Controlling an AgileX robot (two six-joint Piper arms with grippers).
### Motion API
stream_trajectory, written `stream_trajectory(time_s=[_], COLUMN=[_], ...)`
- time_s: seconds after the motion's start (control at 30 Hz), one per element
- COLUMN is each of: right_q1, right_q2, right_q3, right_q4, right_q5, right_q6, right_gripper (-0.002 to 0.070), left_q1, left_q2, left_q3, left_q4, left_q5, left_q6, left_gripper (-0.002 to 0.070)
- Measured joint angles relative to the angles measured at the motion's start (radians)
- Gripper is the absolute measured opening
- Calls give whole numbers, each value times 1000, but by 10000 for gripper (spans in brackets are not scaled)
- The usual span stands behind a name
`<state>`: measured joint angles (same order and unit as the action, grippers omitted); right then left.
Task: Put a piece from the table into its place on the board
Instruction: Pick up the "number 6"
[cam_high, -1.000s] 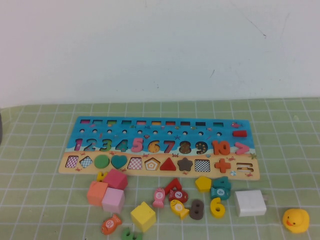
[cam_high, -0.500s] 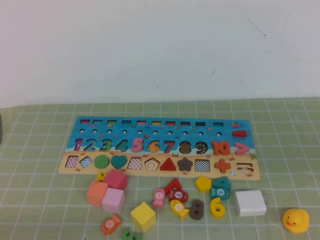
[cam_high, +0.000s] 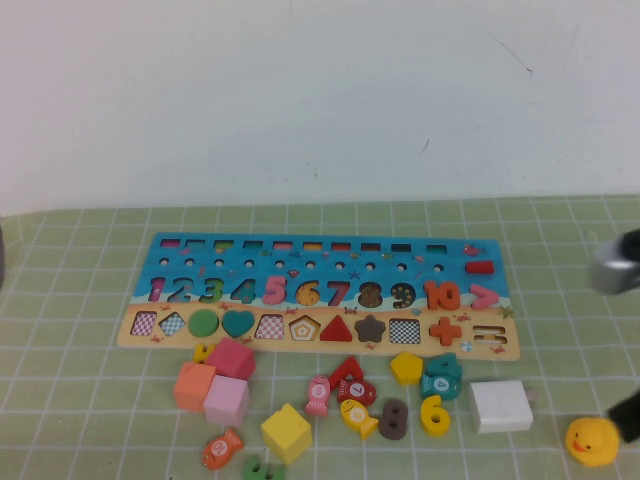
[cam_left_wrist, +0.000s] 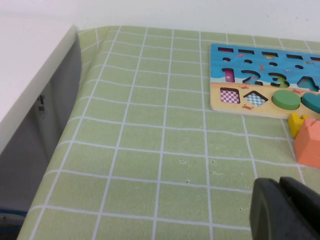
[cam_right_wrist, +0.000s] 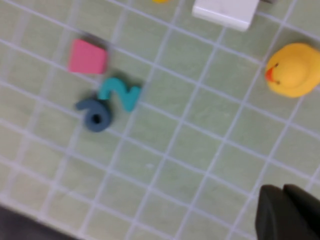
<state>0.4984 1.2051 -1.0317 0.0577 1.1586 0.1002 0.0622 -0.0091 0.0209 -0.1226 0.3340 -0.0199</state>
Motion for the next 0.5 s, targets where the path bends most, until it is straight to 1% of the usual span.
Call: stream_trajectory(time_s=[0.17,0.27,0.33,0.5], right_q1=[185,261,283,290], right_q2=[158,253,307,408], right_q3=[-101,-154,-178,-192], right_q4=[-185,-226,-217,-193], right_q5=[13,-16,-69,-203], right_q6=[148,181,183,170], right_gripper=[-1,-1,-1,-1], left_q1=[0,0,0,0], left_q2=[0,0,0,0], left_q3=[0,0,0,0], left_q4=[0,0,0,0], left_q5=[0,0,0,0], left_q6=[0,0,0,0], left_gripper=[-1,-1,-1,-1])
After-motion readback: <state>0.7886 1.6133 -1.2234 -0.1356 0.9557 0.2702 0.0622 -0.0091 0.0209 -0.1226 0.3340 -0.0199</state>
